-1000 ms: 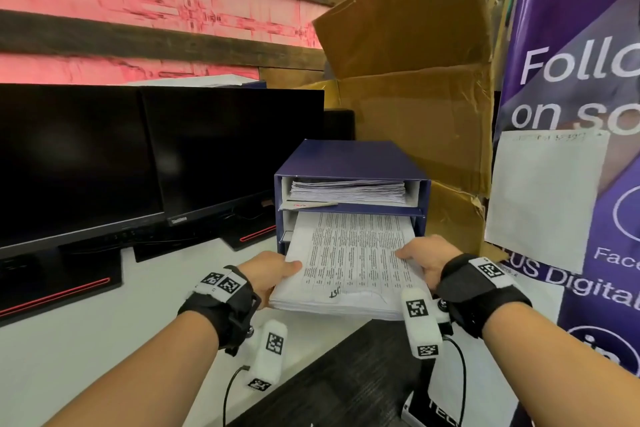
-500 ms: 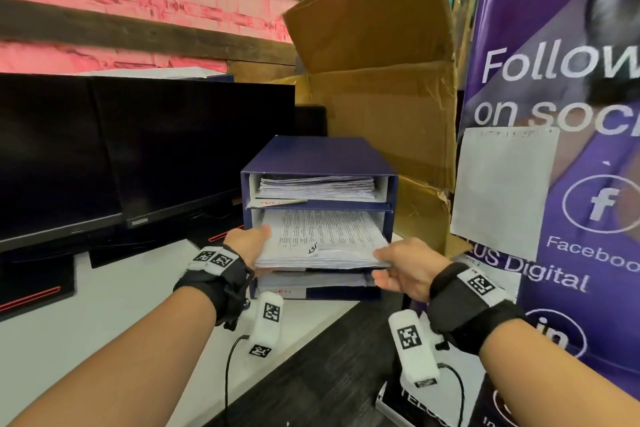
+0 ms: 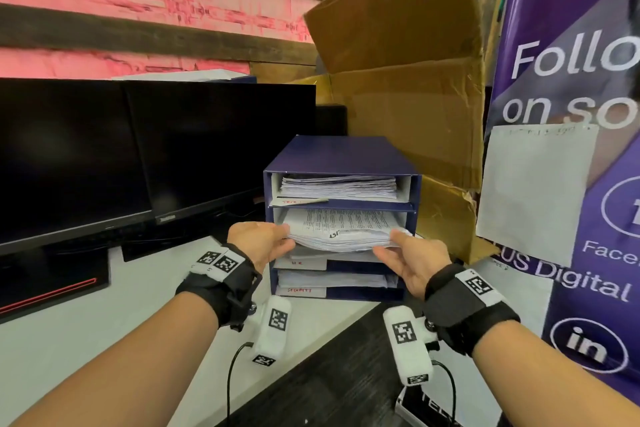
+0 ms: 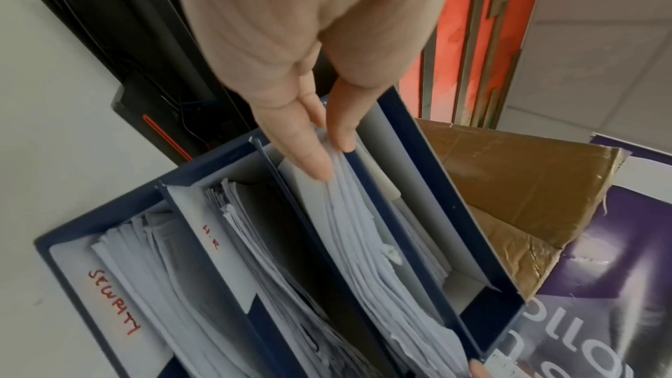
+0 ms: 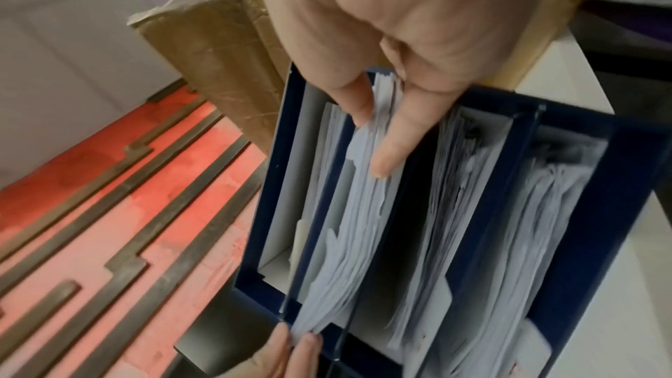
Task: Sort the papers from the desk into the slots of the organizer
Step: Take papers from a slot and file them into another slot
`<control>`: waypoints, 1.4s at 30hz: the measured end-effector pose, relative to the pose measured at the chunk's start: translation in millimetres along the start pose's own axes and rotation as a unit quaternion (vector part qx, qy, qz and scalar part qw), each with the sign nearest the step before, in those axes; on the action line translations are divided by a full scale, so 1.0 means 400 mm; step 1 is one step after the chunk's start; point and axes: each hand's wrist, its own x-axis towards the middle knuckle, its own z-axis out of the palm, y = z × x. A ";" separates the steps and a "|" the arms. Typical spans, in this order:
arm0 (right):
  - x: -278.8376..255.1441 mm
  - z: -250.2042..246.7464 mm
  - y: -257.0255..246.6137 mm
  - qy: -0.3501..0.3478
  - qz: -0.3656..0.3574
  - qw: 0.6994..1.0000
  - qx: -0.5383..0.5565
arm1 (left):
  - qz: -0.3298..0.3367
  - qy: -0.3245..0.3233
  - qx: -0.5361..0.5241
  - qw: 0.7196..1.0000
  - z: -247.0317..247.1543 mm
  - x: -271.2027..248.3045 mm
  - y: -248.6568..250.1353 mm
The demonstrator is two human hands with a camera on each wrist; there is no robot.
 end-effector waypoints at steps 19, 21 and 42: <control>0.078 0.032 -0.012 0.062 -0.077 0.959 -0.265 | 0.124 0.107 0.368 0.915 0.022 0.086 -0.037; 0.080 0.032 -0.019 0.072 -0.099 0.939 -0.322 | 0.145 0.089 0.393 0.904 0.027 0.079 -0.035; 0.037 0.026 -0.030 -0.051 -0.215 0.655 -0.723 | 0.117 -0.095 0.581 0.800 0.043 0.071 -0.012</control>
